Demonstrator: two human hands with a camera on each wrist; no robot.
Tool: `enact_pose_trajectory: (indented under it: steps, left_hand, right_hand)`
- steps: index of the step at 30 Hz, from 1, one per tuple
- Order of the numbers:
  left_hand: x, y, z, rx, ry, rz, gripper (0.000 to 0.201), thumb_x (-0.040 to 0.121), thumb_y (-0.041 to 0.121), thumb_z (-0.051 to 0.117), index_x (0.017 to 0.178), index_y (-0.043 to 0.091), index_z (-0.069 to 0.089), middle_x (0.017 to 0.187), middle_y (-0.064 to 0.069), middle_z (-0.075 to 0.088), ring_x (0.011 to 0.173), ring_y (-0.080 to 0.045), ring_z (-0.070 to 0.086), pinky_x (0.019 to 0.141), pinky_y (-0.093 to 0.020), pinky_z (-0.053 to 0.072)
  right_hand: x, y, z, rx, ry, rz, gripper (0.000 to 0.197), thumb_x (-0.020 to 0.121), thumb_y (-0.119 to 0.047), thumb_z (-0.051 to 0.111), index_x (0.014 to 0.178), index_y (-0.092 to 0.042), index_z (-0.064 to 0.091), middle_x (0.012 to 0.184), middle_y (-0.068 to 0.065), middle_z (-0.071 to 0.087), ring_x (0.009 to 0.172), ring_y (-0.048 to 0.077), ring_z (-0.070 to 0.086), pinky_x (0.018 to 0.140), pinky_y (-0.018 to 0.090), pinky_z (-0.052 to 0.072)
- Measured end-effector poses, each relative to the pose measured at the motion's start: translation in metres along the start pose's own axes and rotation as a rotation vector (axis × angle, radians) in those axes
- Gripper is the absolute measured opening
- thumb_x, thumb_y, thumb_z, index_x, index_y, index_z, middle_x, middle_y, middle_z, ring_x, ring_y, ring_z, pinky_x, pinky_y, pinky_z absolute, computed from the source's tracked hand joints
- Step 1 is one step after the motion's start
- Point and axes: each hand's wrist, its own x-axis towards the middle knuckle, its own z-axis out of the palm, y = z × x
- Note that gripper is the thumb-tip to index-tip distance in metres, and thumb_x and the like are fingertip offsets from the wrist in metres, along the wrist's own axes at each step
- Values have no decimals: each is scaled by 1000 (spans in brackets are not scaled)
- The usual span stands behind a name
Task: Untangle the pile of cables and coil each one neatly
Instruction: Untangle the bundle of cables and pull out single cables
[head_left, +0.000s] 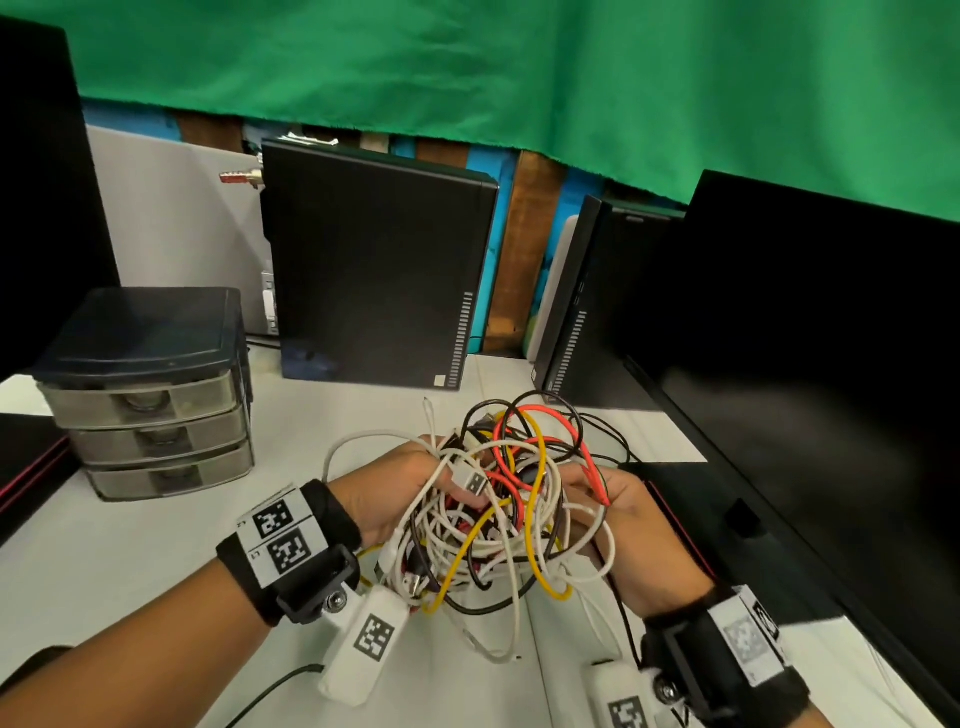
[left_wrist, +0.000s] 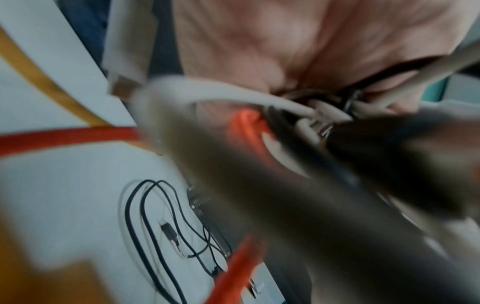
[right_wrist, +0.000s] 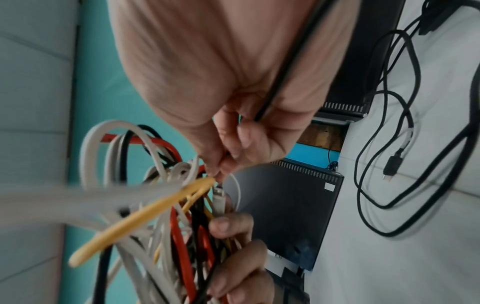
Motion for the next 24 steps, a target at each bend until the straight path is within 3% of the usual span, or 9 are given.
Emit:
enact_pose_trajectory:
  steps: [2,5,7,9,11,13,17,20,24]
  left_hand:
    - [0,4,1,73,45,-16,25,79,-11,65,76,10,79,85,-17,75,72,-27,73,75,-33,60]
    - [1,9,2,264,100,13,14,69,1,74,76,13,77,86,-13,76,78,-26,73,84,-40,57]
    - [1,11,4,378,90,15,16,67,6,76,83,8,76,86,-10,77,80,-24,72,88,-44,55]
    - [2,11,4,433,95,16,13,74,1,74,87,3,75,82,-6,76,77,-19,71,86,-42,55]
    - [2,10,6,480,96,16,10,73,6,74,83,6,76,80,-6,75,75,-17,69,83,-41,55]
    - [2,8,9,565,72,20,18,66,19,72,81,10,75,83,-11,74,74,-18,66,81,-46,55]
    - [2,-2,18,756,9,3,24,76,23,62,87,2,66,90,-21,68,71,-21,54,76,-55,52]
    - [5,-6,23,809,29,-1,18,82,16,58,87,-1,62,89,-23,65,69,-21,50,67,-49,48]
    - [10,-10,22,900,93,-64,17,86,13,54,87,-3,59,80,-16,58,67,-22,48,60,-37,38]
  right_hand:
    - [1,0,0,-18,12,-6,18,91,-21,64,89,-8,77,88,36,64,81,40,54,78,51,43]
    - [1,-6,1,22,39,17,26,97,-9,53,103,-21,76,93,24,71,81,39,60,78,46,50]
    - [2,-12,-2,-32,22,24,28,94,-24,51,115,-28,70,107,22,72,96,45,65,91,52,52]
    - [1,-18,-8,-108,-48,13,39,90,-49,51,124,-34,64,117,13,71,106,38,66,97,54,51]
    - [-1,-22,-10,-239,-119,20,42,94,-57,57,133,-42,54,122,-2,70,110,20,68,98,44,52]
    - [-6,-23,-4,-315,-130,-3,46,91,-43,67,134,-40,52,111,-12,73,100,5,70,87,25,55]
    - [-5,-11,17,-398,110,-59,14,95,-29,63,102,-27,75,96,-6,77,92,9,72,96,43,54]
    - [-7,-5,19,-541,201,-124,25,99,-41,54,96,-30,76,88,-9,76,85,8,71,87,43,55]
    - [-9,-6,12,-904,495,-515,27,100,-43,54,98,-24,72,90,-14,69,87,6,64,79,41,53]
